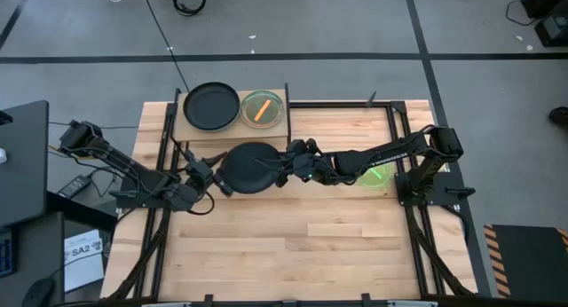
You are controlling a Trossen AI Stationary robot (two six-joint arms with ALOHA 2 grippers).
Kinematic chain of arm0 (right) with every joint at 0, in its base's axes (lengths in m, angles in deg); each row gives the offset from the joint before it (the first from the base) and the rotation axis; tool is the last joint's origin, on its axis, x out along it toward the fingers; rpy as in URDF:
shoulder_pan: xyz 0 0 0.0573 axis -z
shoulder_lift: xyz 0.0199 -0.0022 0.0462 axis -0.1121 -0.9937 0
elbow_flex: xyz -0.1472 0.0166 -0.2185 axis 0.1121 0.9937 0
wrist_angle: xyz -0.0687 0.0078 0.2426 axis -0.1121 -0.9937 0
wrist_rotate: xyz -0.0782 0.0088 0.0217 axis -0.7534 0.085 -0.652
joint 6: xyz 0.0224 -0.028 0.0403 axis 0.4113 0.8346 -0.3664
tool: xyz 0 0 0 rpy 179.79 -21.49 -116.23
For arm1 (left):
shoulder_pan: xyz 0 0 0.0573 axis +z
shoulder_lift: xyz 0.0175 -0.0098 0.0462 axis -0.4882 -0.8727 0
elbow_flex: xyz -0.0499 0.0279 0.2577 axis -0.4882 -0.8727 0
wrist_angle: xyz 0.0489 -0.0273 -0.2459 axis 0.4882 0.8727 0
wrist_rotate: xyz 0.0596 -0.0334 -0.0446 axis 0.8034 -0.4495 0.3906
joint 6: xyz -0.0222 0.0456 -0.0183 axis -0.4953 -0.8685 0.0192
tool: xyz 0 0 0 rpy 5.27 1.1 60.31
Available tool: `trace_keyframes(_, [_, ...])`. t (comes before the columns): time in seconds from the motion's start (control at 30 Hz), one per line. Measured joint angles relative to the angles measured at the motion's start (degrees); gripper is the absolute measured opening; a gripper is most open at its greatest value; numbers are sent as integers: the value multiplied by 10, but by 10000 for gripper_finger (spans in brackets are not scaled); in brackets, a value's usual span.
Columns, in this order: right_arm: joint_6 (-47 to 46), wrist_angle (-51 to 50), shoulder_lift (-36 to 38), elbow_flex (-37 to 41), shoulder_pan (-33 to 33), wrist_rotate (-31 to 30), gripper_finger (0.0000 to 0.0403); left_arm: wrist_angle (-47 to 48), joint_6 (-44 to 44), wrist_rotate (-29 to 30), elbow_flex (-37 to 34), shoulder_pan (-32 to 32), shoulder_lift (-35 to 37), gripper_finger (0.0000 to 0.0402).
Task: Place and stack plates onto a shelf
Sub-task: Stack the black plate on top of the black plate on the shelf
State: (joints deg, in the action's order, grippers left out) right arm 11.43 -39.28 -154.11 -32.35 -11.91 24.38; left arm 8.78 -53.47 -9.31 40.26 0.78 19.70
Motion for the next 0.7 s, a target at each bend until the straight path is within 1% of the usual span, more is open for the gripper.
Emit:
trace_keyframes(0.13, [0,5,0,0,0,3,26,-2,1,9,0,0,0,36])
trace_keyframes(0.23, [1,5,0,0,0,16,28,1,1,17,0,1,0,18])
trace_keyframes(0.4, [4,5,0,0,0,37,40,2,-2,20,0,0,0,19])
trace_keyframes(0.47, [6,6,0,0,0,38,47,2,-2,19,0,0,0,23])
trace_keyframes(0.53, [7,12,0,0,0,44,54,1,0,4,0,-1,0,24])
trace_keyframes(0.7, [16,31,1,0,1,41,80,0,0,5,0,0,0,18])
